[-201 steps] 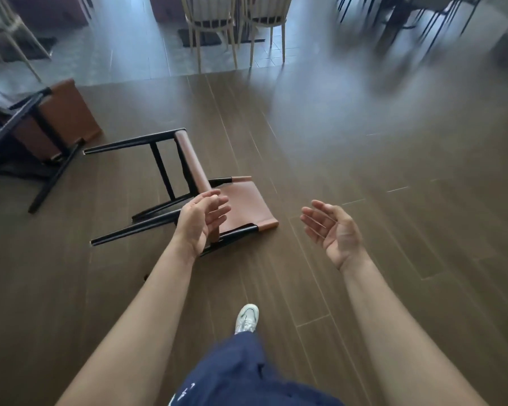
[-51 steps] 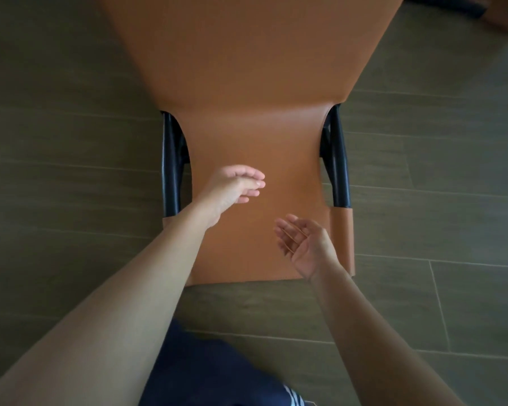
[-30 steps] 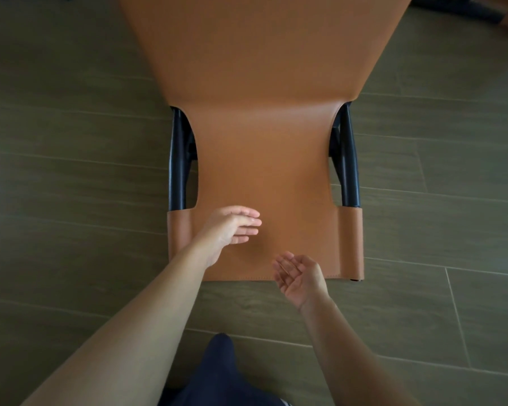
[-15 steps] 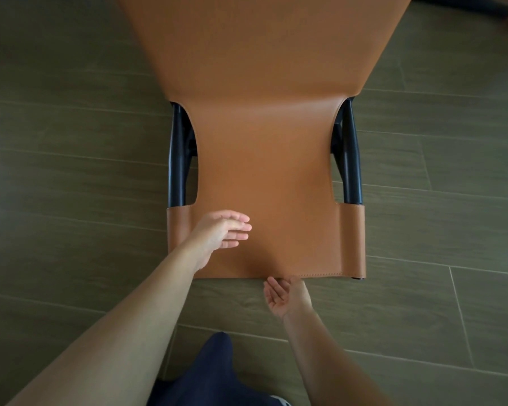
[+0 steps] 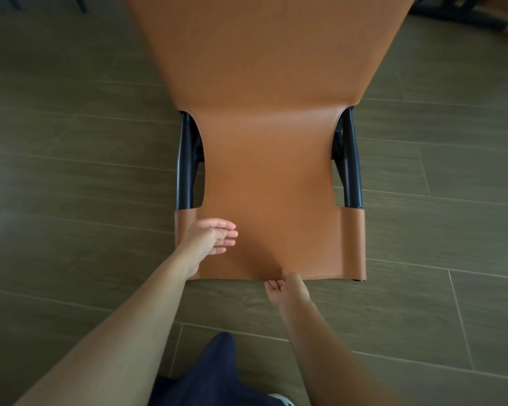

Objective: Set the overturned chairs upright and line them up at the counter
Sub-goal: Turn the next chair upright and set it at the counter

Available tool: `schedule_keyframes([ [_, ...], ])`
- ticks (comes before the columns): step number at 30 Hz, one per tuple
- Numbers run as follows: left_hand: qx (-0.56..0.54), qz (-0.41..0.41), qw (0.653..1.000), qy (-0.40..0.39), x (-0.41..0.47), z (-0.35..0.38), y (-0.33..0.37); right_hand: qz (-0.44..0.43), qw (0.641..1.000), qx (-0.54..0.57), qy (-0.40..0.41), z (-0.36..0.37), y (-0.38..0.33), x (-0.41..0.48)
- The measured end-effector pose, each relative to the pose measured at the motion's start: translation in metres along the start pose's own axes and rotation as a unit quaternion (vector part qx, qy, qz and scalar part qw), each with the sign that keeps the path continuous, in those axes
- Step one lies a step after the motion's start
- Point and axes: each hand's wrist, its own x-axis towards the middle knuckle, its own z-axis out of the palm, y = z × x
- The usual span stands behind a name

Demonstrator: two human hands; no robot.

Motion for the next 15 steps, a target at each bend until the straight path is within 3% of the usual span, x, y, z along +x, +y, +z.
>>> schedule_keyframes([
  [11, 0.046, 0.046, 0.998, 0.014, -0.02, -0.002, 0.011, 0.006, 1.0, -0.004, -0.031, 0.0, -0.009, -0.046],
  [15, -0.016, 0.085, 0.995, 0.048, -0.029, -0.003, 0.028, -0.008, 0.998, -0.04, -0.044, 0.007, -0.021, -0.083],
])
